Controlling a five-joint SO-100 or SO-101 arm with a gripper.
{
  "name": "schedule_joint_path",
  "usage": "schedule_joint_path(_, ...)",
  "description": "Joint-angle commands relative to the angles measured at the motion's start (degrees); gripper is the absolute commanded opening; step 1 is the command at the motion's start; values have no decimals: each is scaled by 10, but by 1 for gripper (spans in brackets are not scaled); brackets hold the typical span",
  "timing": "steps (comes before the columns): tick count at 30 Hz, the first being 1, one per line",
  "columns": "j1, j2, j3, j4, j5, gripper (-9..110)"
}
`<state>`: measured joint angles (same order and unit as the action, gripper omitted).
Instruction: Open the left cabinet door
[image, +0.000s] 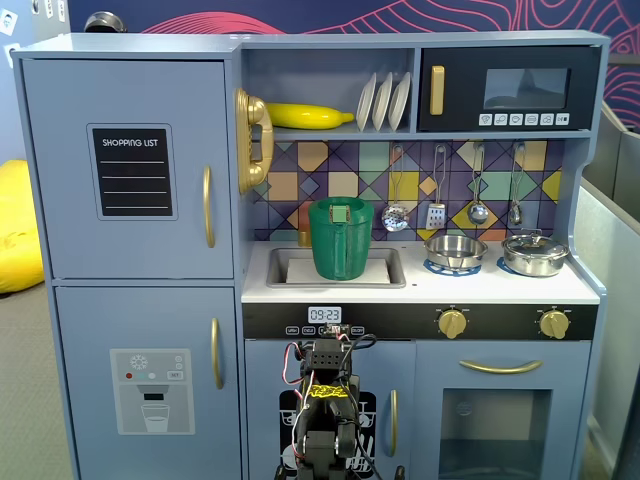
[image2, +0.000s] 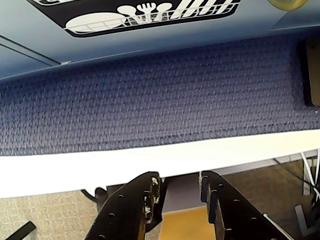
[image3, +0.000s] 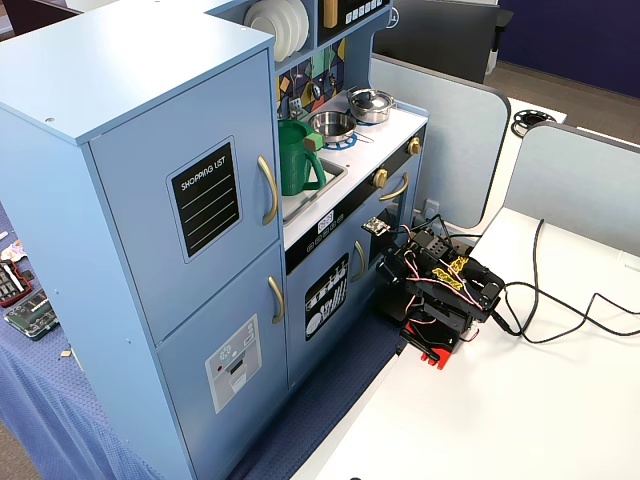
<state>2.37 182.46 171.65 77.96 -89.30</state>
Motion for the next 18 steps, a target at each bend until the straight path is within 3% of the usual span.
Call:
schedule_joint_path(1, -12, -3, 2, 98, 25, 0)
schedule_joint_path(14, -40, -3, 1, 95, 47, 0)
schedule_joint_path(18, -103, -5, -9, 26, 54, 0)
